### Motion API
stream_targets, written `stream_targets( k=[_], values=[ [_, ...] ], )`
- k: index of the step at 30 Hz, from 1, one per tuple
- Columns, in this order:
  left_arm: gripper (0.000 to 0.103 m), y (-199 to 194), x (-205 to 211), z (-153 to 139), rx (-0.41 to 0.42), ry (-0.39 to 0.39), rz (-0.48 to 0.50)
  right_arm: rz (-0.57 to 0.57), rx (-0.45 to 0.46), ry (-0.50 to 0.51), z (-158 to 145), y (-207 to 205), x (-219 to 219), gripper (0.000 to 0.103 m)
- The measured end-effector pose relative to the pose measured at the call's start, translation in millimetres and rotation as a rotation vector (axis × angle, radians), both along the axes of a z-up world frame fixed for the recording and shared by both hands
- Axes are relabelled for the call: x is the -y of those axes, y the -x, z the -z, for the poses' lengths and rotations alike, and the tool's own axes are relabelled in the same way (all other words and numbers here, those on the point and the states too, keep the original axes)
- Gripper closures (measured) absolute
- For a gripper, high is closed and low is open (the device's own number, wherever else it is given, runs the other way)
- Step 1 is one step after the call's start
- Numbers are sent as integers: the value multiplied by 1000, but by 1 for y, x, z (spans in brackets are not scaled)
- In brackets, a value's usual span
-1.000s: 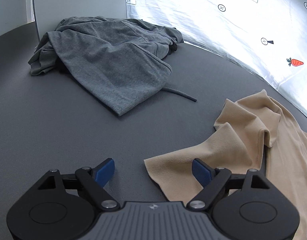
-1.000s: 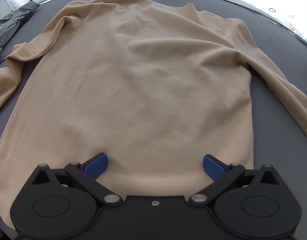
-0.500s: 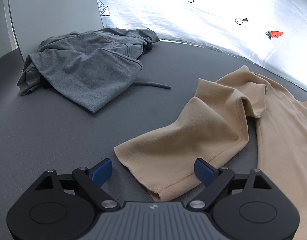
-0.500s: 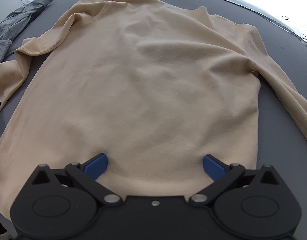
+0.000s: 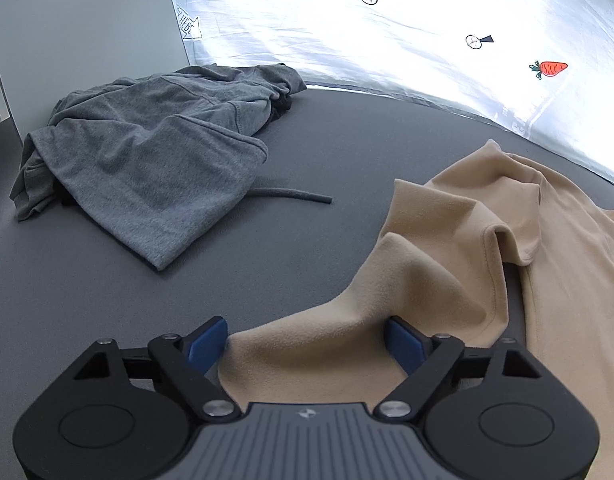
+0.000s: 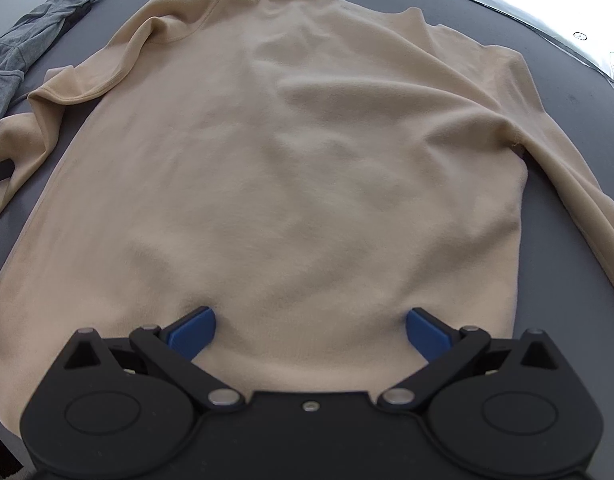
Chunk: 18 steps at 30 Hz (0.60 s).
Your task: Fold clothes
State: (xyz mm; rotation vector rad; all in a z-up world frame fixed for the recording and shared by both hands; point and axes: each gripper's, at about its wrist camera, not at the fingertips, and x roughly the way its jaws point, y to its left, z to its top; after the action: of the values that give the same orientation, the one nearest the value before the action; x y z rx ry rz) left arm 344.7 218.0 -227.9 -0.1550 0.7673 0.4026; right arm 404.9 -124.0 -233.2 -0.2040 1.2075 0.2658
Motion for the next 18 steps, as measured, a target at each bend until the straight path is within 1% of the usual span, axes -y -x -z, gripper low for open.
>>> stream_targets(
  k=[1,2,3,4,6,8,10,14,15,16,17,18],
  values=[
    [48,-1,2,-2,-3,-19,-6,6,0,1,0,0,0,0],
    [56,-2,5,-5,-6,-38,-12,14,0,1,0,1,0,0],
    [77,-3,7,-7,-10,-56,-18,20,2,1,0,2,0,0],
    [93,-4,10,-9,-13,-75,-24,25,3,1,0,2,0,0],
    [95,-5,14,-14,-19,-113,-36,37,5,1,0,3,0,0],
    [95,0,7,-25,-4,-124,-79,47,8,0,0,4,1,0],
    [95,10,-12,-42,27,-137,-151,52,12,-2,1,4,1,0],
    [94,35,-64,-72,94,-139,-327,57,16,-4,2,4,1,0],
    [92,38,-73,-76,100,-146,-360,59,17,-4,2,4,1,0],
    [86,41,-81,-78,94,-157,-395,61,16,-4,2,4,2,0],
    [82,41,-87,-78,72,-164,-416,64,16,-3,2,4,2,0],
    [76,41,-92,-75,43,-153,-409,67,14,-3,2,4,2,0]
  ],
)
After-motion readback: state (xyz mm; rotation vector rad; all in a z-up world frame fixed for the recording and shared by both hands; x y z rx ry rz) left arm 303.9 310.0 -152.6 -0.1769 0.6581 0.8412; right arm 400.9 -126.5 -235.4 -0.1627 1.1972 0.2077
